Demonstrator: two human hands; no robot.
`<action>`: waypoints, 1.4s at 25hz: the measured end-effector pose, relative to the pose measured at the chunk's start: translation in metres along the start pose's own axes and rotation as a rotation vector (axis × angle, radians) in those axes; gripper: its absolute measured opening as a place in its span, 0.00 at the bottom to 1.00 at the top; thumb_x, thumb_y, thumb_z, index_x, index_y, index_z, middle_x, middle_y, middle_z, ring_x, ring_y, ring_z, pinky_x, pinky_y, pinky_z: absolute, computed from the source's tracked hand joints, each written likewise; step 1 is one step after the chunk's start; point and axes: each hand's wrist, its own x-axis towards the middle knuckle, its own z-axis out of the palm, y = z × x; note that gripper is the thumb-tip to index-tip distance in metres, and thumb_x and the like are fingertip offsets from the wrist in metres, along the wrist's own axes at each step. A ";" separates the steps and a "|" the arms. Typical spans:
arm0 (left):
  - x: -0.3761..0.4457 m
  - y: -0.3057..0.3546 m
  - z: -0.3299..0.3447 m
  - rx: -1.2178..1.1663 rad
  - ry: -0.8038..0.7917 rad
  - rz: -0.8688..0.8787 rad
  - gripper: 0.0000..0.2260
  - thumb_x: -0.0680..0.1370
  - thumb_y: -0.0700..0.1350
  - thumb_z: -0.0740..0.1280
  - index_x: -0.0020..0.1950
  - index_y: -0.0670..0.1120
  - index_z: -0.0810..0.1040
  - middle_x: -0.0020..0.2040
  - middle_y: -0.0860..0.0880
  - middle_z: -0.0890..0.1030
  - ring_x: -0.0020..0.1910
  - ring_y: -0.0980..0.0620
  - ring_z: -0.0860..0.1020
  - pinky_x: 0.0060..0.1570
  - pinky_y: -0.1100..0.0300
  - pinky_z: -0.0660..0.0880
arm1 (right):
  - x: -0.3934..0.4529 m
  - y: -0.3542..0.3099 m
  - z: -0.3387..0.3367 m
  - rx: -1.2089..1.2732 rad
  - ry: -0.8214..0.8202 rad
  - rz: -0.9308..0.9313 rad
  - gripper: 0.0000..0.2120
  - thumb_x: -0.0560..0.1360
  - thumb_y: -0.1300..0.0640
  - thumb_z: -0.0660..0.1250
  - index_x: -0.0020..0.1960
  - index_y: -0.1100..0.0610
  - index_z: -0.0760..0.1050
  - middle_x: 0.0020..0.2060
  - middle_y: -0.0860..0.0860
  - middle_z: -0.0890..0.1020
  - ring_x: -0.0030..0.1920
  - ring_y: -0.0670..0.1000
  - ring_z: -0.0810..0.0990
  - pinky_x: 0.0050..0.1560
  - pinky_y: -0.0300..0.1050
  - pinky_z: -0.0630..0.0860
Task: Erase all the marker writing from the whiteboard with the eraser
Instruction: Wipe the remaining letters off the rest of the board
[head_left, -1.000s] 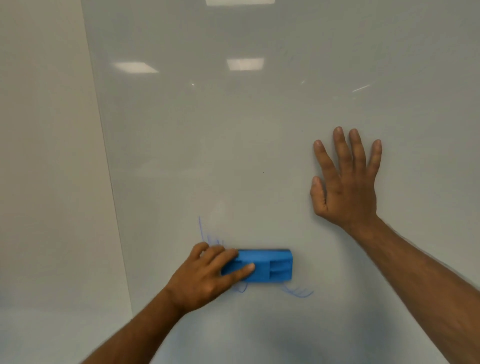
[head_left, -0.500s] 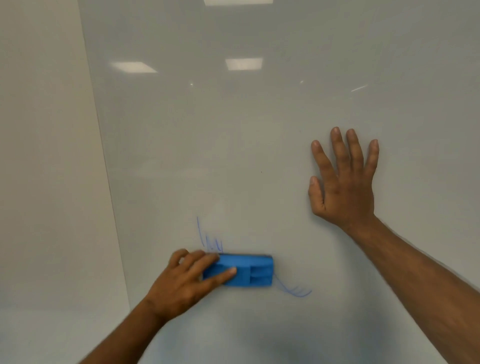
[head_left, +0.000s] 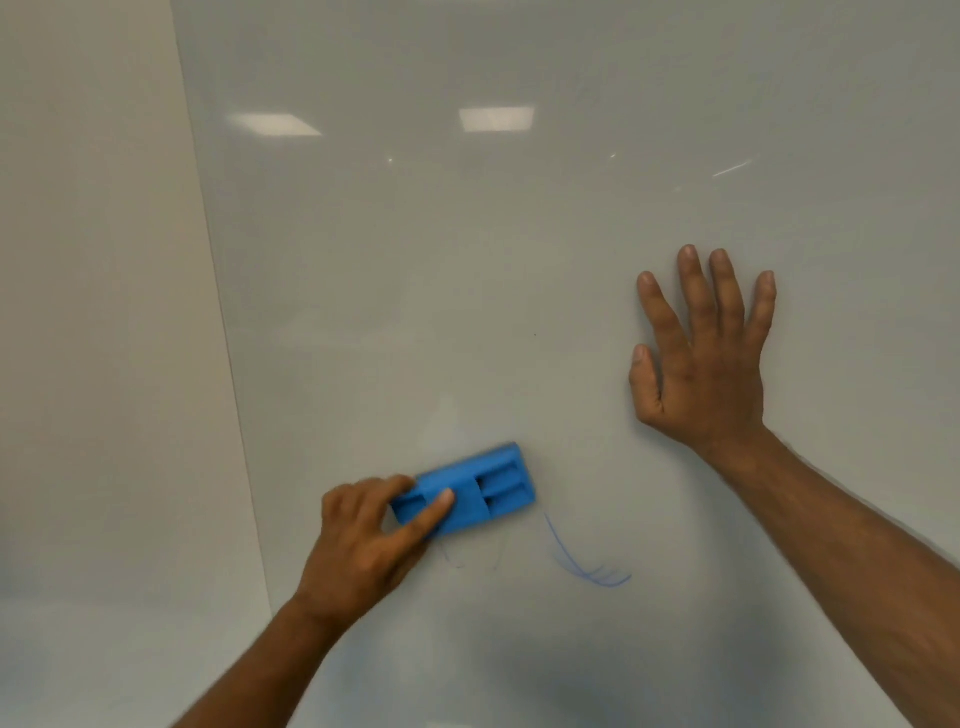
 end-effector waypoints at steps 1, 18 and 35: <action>-0.013 0.005 0.004 0.010 -0.043 0.079 0.22 0.80 0.44 0.68 0.74 0.57 0.71 0.62 0.43 0.74 0.54 0.42 0.75 0.52 0.47 0.68 | 0.000 0.000 0.000 0.000 -0.001 -0.002 0.30 0.80 0.48 0.54 0.81 0.56 0.61 0.79 0.63 0.60 0.80 0.66 0.56 0.74 0.77 0.51; 0.028 -0.009 -0.006 -0.051 0.174 -0.447 0.25 0.76 0.50 0.68 0.73 0.50 0.71 0.61 0.41 0.74 0.56 0.43 0.73 0.54 0.51 0.62 | 0.000 0.000 0.000 0.007 0.012 -0.005 0.29 0.81 0.49 0.53 0.80 0.56 0.62 0.79 0.63 0.61 0.79 0.66 0.57 0.74 0.76 0.51; -0.005 0.050 0.023 0.015 -0.121 0.347 0.23 0.84 0.40 0.60 0.76 0.59 0.70 0.61 0.46 0.74 0.53 0.45 0.75 0.52 0.48 0.69 | -0.001 0.002 0.001 0.019 0.004 -0.011 0.30 0.80 0.48 0.56 0.80 0.56 0.63 0.79 0.62 0.60 0.79 0.66 0.57 0.75 0.76 0.50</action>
